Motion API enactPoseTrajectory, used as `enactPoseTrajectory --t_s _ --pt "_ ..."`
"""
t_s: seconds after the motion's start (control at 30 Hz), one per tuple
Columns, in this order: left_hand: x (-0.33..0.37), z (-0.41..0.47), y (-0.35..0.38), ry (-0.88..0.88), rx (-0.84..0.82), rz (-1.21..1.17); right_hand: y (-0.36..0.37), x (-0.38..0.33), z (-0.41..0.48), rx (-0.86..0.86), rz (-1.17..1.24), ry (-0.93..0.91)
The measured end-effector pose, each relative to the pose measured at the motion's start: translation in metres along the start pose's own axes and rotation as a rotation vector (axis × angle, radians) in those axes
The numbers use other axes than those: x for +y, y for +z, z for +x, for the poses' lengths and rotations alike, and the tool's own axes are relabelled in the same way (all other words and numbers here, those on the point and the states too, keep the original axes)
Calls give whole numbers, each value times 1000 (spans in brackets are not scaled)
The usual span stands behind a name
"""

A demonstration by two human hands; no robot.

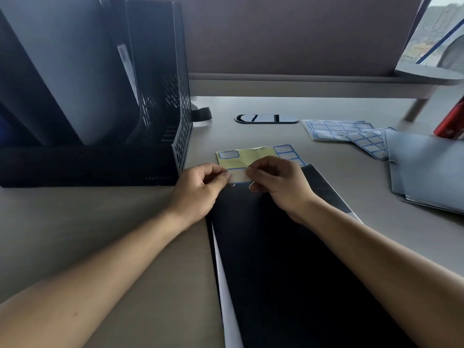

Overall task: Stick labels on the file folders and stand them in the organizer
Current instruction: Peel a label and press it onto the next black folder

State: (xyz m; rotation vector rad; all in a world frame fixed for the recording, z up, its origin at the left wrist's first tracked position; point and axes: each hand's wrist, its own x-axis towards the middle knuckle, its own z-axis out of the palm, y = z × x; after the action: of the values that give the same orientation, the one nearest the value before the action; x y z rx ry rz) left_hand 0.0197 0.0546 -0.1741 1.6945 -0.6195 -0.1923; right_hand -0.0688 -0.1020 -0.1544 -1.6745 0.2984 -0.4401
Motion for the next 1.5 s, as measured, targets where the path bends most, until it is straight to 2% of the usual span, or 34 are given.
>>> enactPoseTrajectory --t_s 0.2,0.4,0.53,0.63,0.77,0.97,1.07,1.2,1.33,1.5 --pt "0 -1 0 50 27 87 -1 0 0 14 24 26" --pt "5 -10 -3 175 106 368 -2 1 3 47 16 72" --pt "2 -16 -16 86 -1 559 0 -8 13 15 -50 196" --pt "-5 -29 -27 113 -84 674 8 -22 21 -39 -100 269" --pt "-9 -30 -34 125 -97 670 26 -31 25 -47 -97 302" --pt "-15 -29 -36 259 -57 608 37 -13 18 -8 -141 318" --pt "-15 -27 -36 368 -29 687 36 -9 19 11 -159 316" --pt "-15 -30 -35 417 -62 762 36 -8 18 11 -221 289" --pt "-15 -31 -36 402 -98 800 33 -8 19 -2 -206 308" --pt "-10 -37 -34 253 -23 749 30 -10 17 14 -150 313"
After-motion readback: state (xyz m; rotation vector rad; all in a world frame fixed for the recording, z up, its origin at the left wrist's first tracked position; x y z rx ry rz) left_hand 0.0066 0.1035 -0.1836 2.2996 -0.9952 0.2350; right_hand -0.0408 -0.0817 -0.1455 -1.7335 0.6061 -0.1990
